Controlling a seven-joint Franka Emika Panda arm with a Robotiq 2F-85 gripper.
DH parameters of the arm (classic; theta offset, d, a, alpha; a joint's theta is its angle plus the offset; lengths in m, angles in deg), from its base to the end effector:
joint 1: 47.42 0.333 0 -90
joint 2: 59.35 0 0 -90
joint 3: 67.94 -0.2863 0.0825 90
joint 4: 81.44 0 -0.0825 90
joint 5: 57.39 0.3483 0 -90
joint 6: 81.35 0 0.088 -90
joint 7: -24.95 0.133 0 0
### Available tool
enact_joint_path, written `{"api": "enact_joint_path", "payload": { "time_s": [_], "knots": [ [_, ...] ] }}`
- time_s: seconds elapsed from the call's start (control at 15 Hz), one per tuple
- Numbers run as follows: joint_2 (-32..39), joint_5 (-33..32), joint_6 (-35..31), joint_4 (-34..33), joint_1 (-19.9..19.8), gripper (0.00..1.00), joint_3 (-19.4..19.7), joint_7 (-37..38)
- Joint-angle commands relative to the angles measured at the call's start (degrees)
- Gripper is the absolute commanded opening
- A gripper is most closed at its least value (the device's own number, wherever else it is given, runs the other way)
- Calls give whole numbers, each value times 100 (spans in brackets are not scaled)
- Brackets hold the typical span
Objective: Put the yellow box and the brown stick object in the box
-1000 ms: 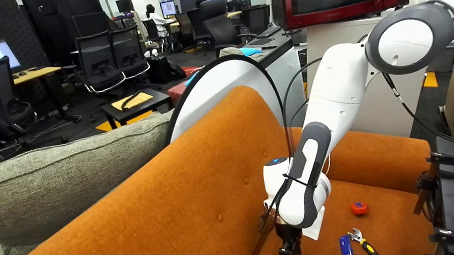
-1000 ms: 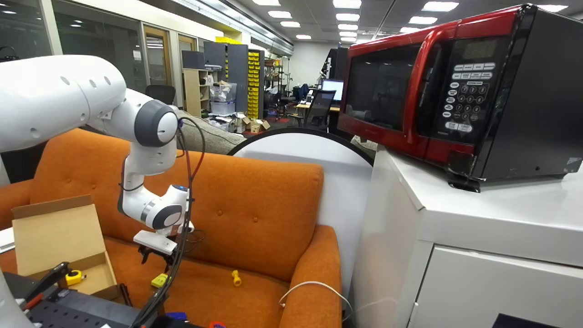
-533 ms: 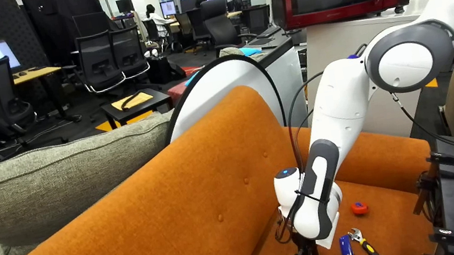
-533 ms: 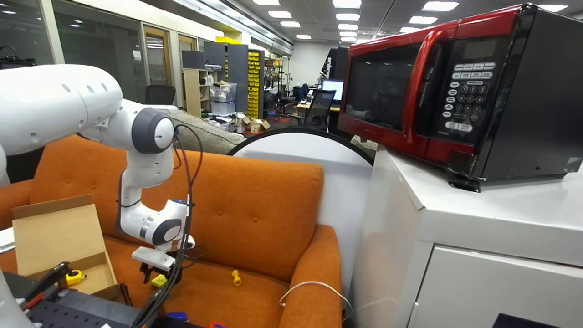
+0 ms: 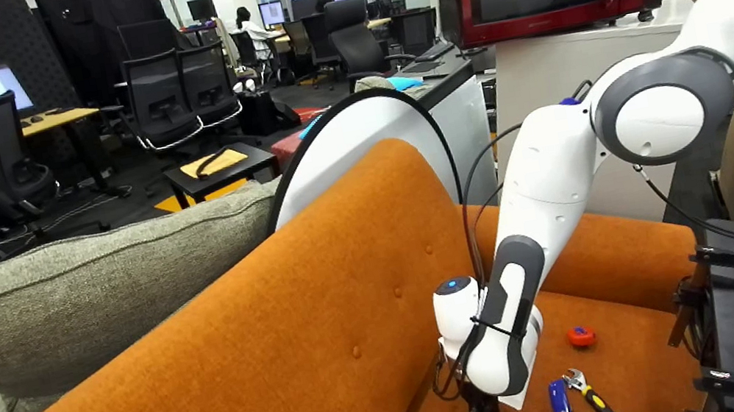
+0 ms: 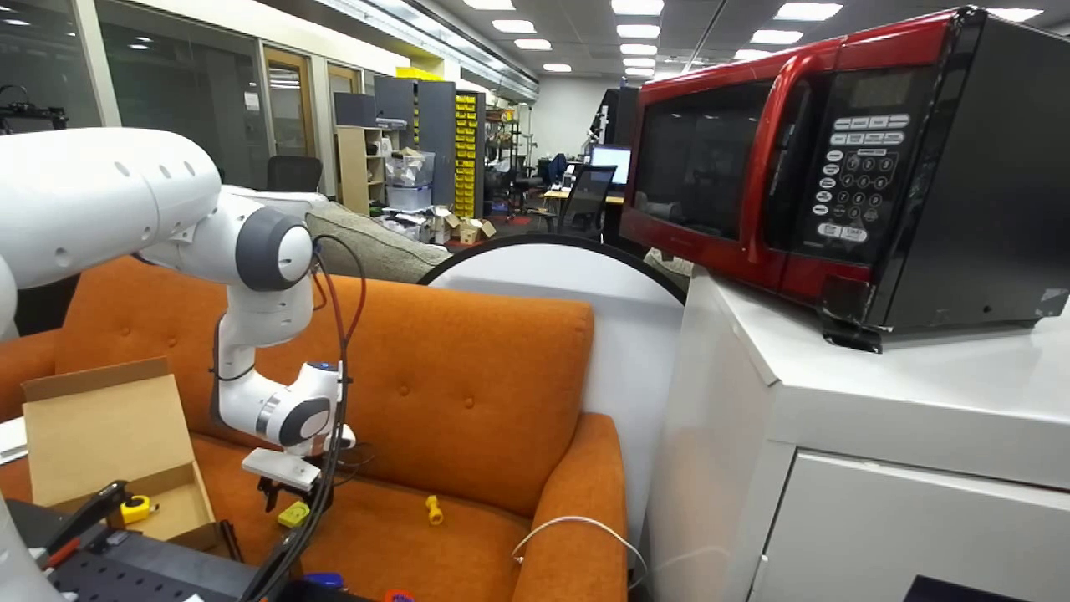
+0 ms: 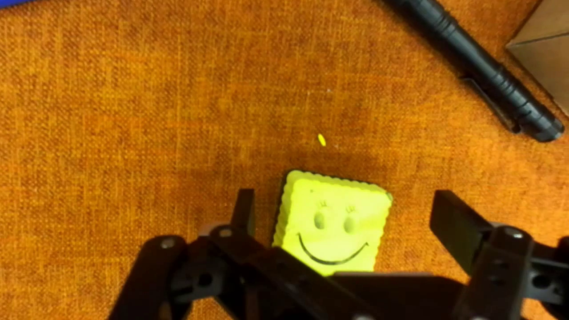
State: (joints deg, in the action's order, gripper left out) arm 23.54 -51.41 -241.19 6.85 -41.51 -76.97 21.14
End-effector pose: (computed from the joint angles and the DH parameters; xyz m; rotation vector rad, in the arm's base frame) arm 0.4767 0.1374 -0.1861 -2.9457 -0.1520 0.3098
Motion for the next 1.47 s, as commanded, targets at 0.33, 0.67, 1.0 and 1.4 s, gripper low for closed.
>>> {"api": "enact_joint_path", "payload": {
  "time_s": [0.33, 0.67, 1.0, 1.4],
  "knots": [
    [132, -73, 44, -283, -129, 58, -139, -61],
    [132, -63, 26, -357, -140, 29, -129, -39],
    [19, -67, -25, -37, -689, 28, -831, -942],
    [-354, -480, 140, 927, -1572, 28, -2000, -2426]
  ]
}}
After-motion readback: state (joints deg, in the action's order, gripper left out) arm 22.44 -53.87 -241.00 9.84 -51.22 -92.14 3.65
